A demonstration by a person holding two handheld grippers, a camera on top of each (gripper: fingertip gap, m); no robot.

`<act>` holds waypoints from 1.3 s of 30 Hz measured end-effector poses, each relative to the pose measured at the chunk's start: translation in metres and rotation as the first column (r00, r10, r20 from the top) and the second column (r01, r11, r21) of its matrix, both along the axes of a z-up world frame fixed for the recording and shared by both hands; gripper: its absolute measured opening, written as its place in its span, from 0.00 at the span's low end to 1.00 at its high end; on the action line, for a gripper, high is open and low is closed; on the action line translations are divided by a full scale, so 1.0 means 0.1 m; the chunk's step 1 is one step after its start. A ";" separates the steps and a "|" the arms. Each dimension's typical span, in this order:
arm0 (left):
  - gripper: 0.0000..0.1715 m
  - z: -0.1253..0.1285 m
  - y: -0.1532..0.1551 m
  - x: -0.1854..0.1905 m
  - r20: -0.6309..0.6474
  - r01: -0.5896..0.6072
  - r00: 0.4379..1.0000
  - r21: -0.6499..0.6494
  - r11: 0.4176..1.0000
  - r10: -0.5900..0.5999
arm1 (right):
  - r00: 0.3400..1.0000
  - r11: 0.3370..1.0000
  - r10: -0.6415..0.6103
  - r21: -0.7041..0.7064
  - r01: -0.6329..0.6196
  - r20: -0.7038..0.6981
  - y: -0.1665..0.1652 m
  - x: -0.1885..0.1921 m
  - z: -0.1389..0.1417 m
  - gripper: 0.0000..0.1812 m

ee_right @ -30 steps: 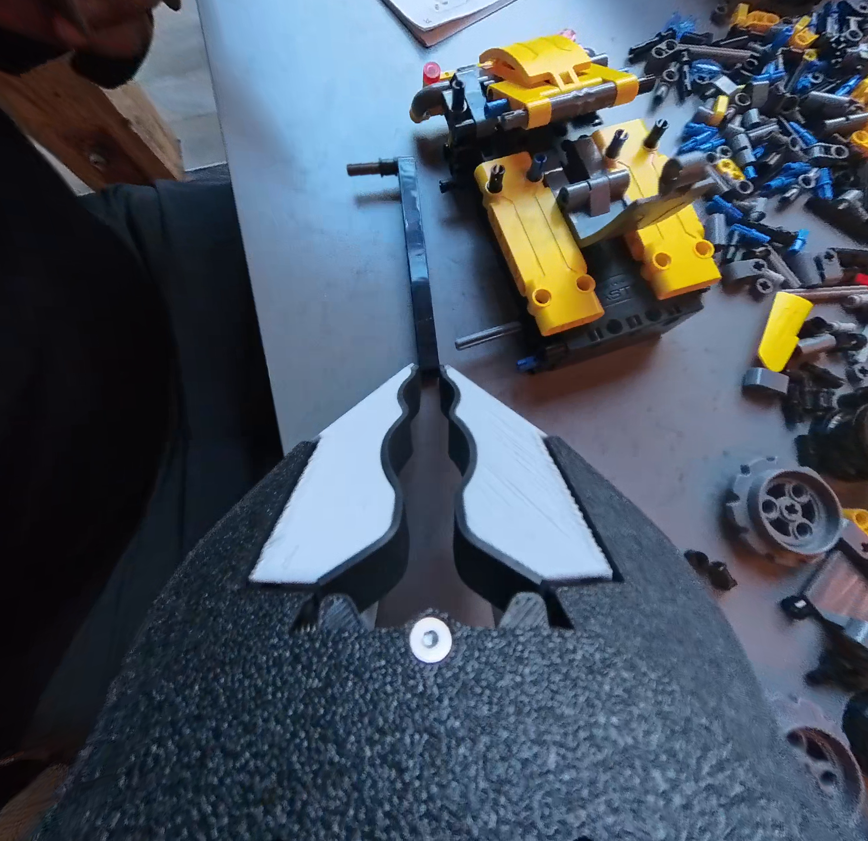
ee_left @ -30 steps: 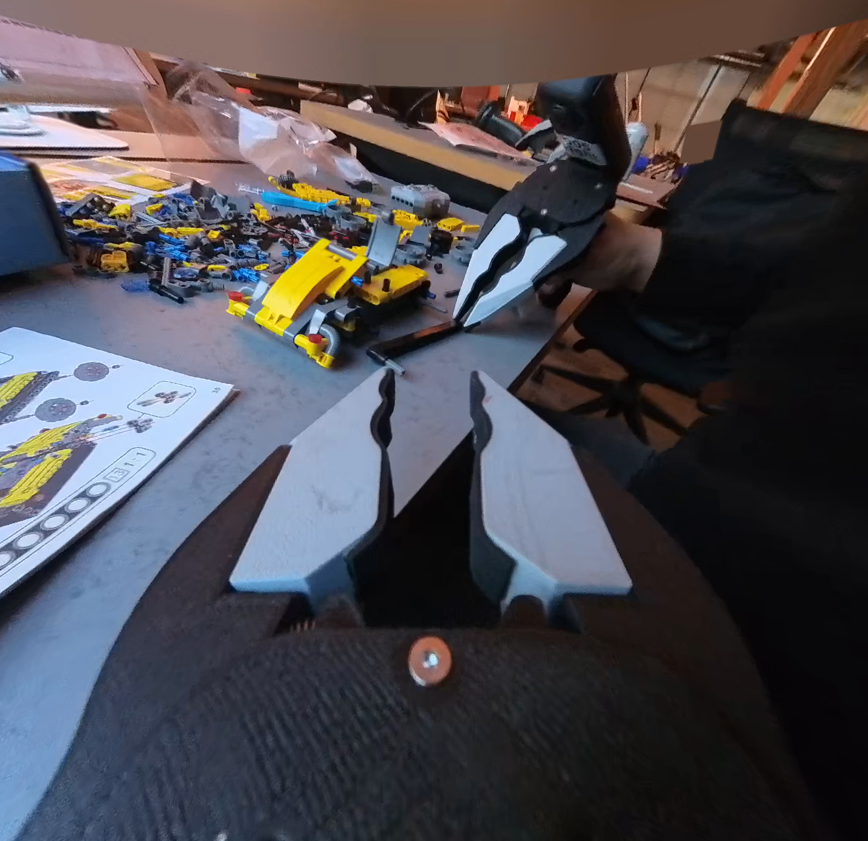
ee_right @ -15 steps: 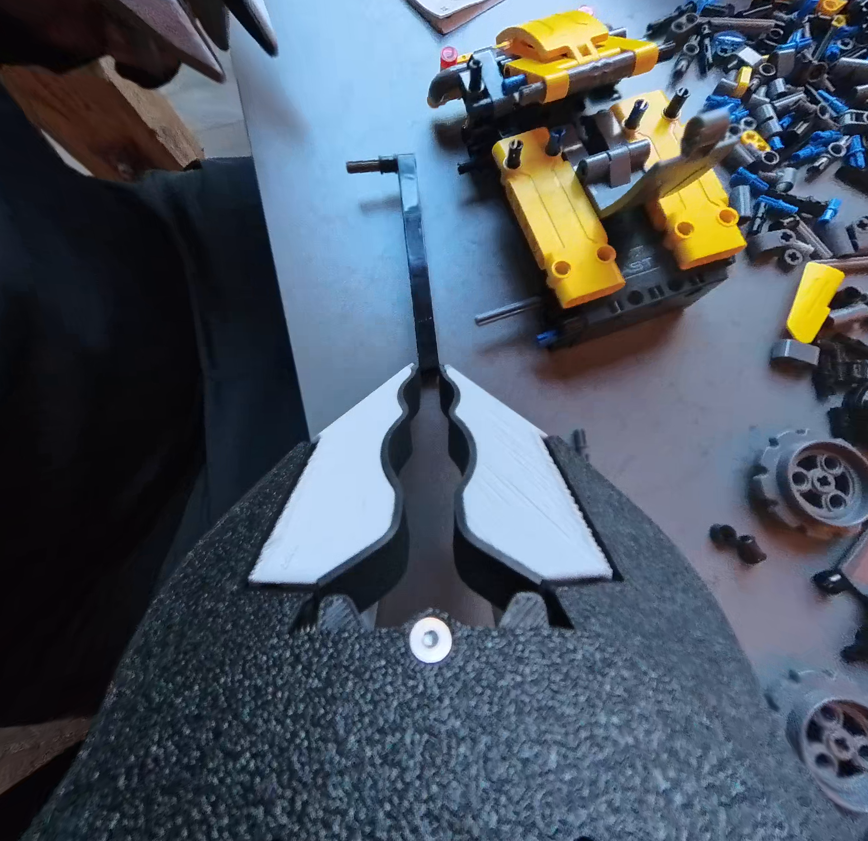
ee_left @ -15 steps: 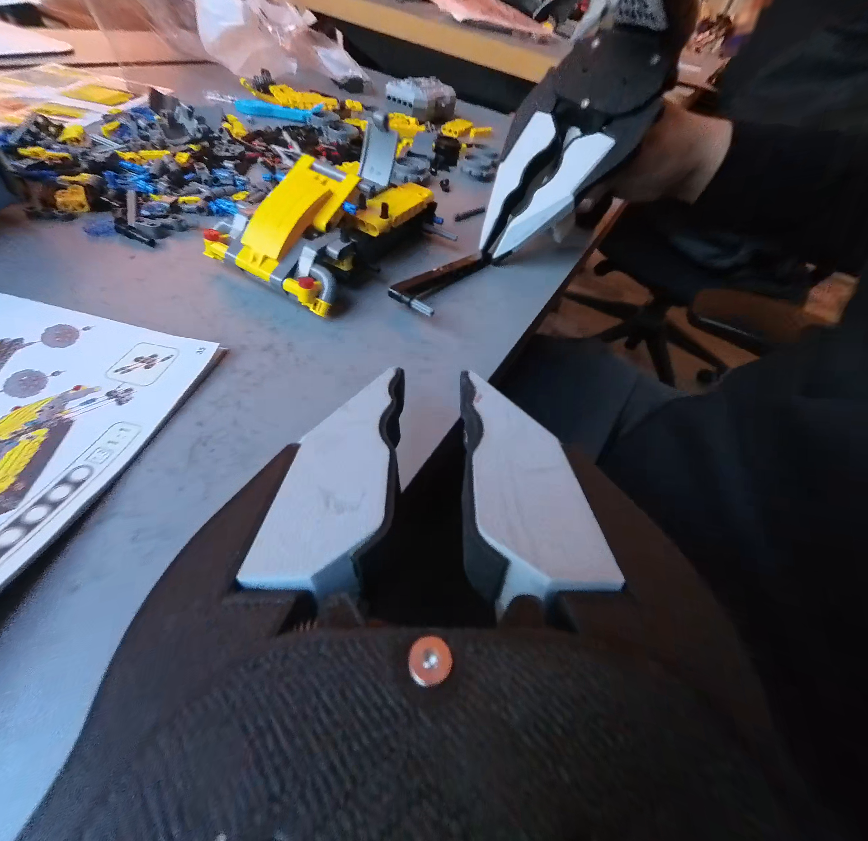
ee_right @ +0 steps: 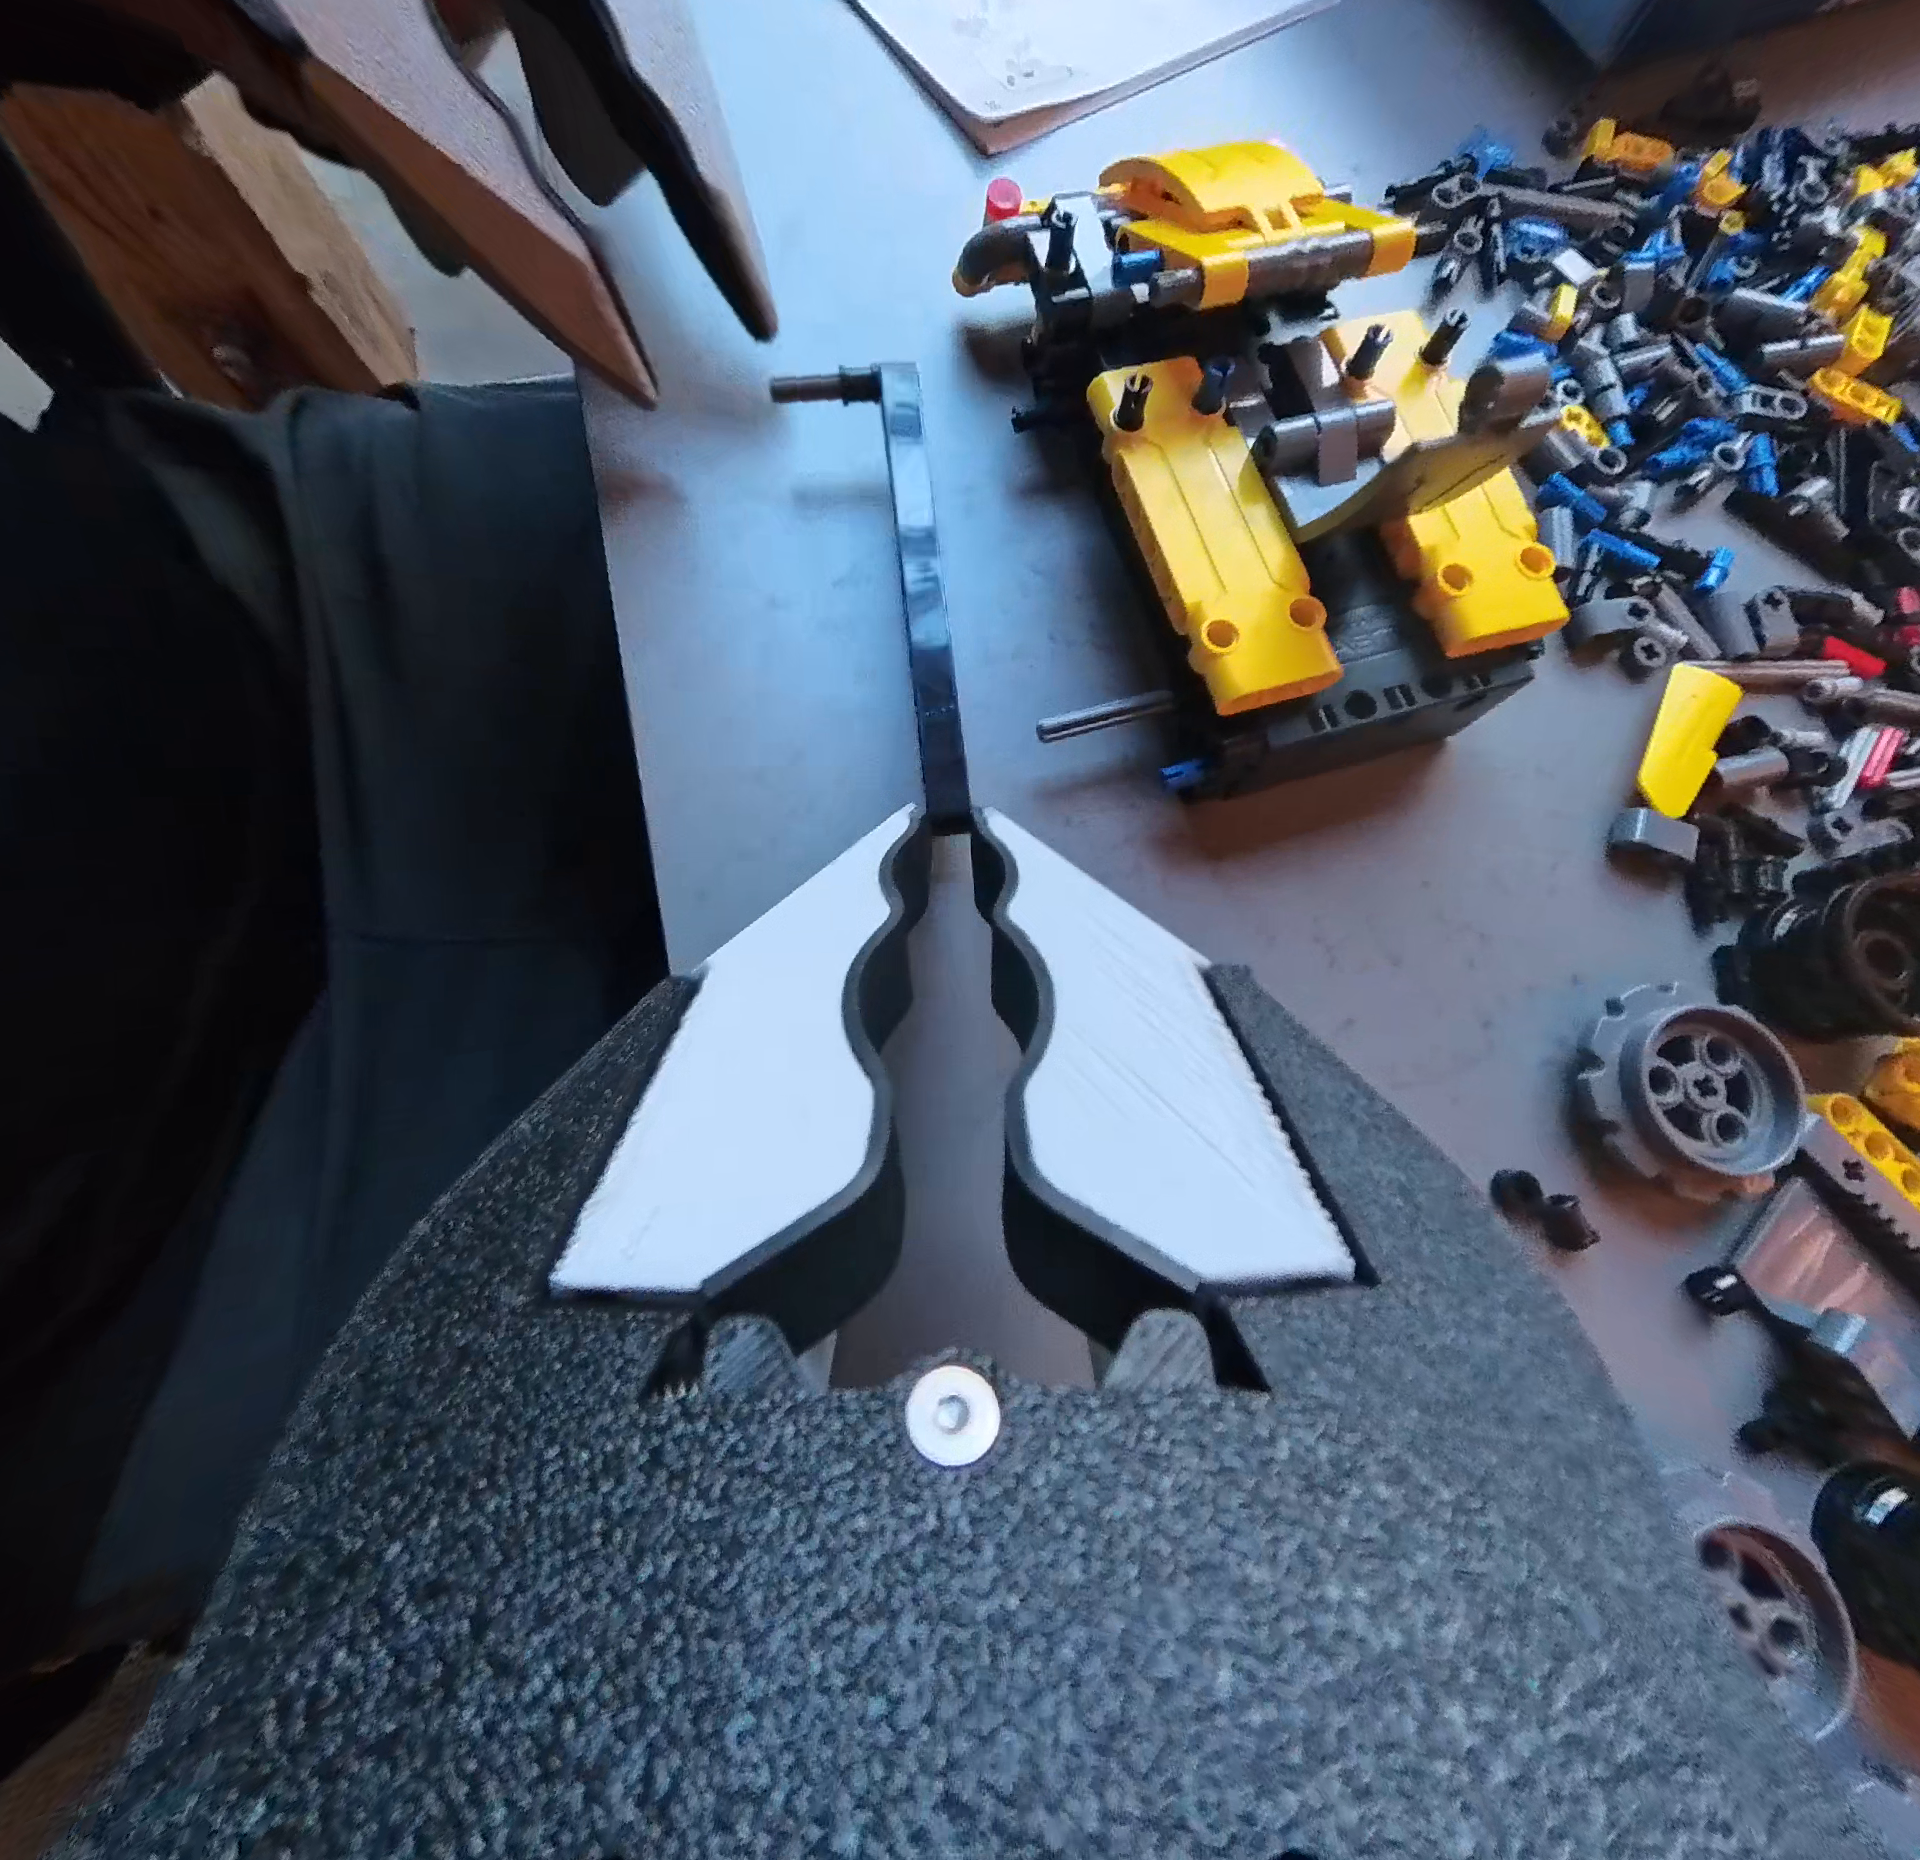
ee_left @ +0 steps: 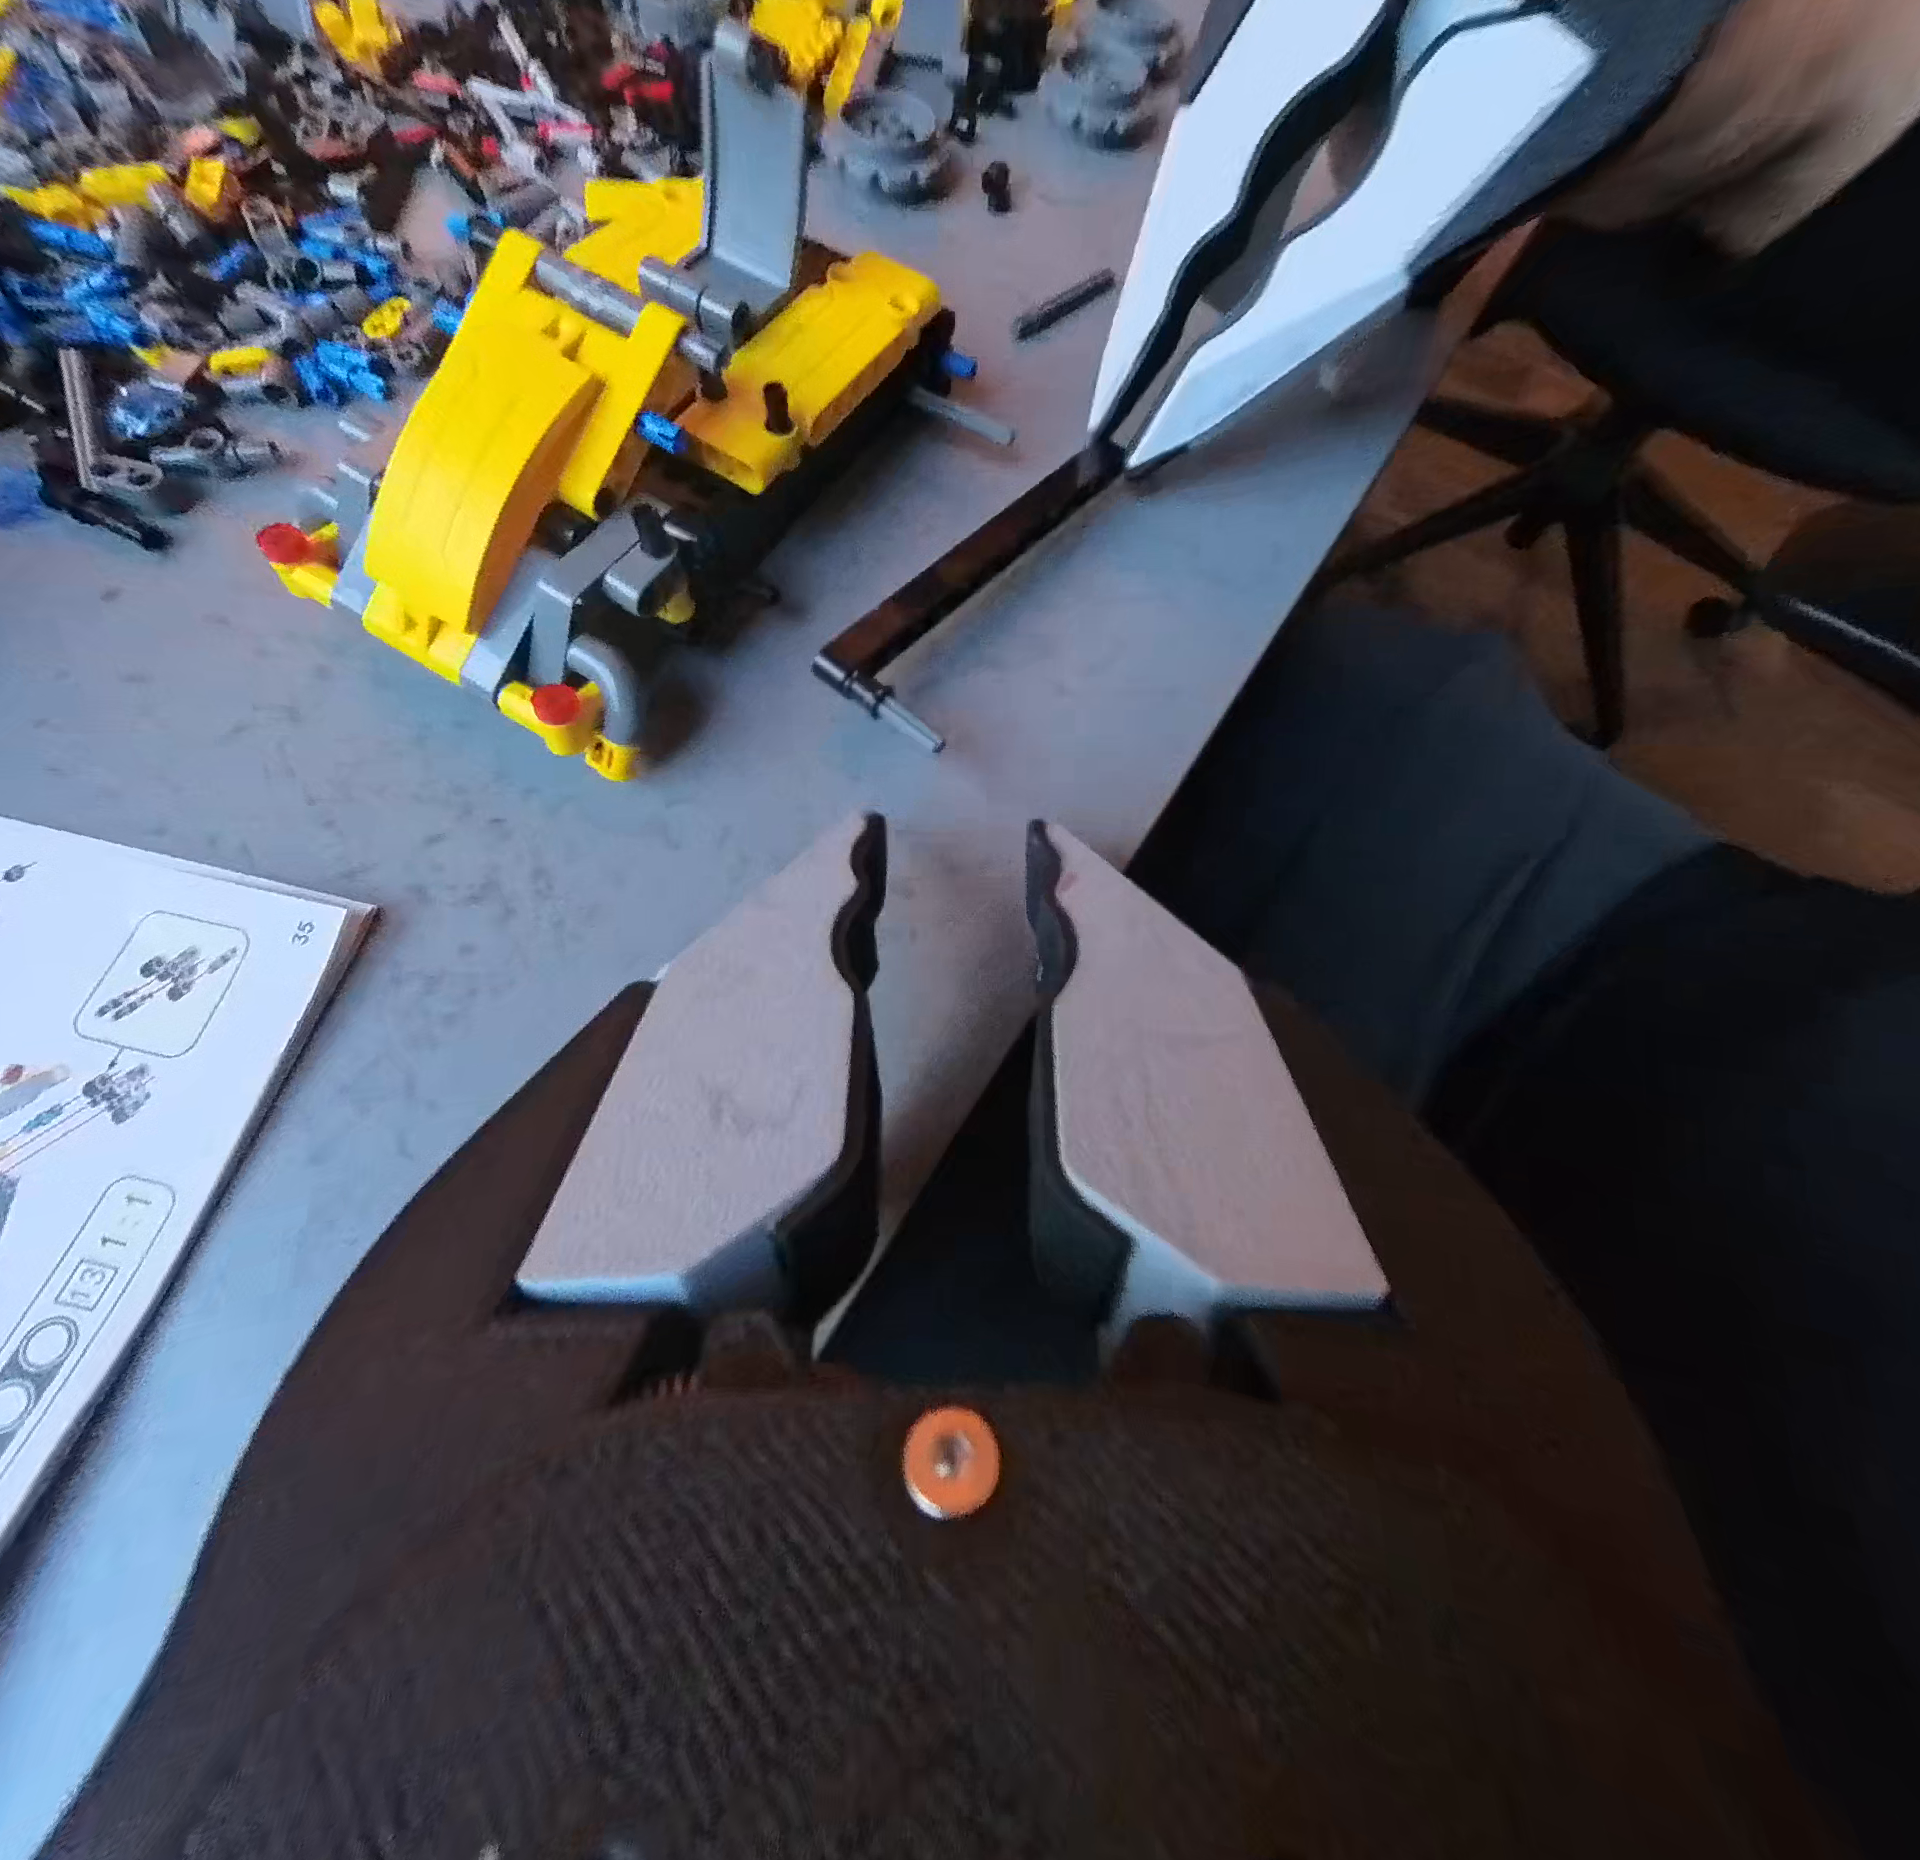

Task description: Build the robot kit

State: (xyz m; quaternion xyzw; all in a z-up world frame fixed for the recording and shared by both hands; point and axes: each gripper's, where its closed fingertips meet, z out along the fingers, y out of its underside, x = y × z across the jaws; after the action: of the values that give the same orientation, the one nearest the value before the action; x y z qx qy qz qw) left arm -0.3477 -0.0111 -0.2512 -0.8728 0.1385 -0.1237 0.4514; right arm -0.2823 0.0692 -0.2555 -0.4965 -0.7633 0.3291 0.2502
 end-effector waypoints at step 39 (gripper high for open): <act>0.07 -0.05 0.37 0.02 0.282 0.011 0.958 -0.204 0.979 0.048 | 0.997 0.996 0.067 0.061 -0.065 -0.026 0.19 -0.07 0.01 0.04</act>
State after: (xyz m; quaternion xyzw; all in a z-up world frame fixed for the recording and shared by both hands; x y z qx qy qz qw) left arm -0.3457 0.0260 -0.2564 -0.8886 0.0503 -0.2576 0.3761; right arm -0.2894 0.0878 -0.2546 -0.4586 -0.7853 0.3208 0.2646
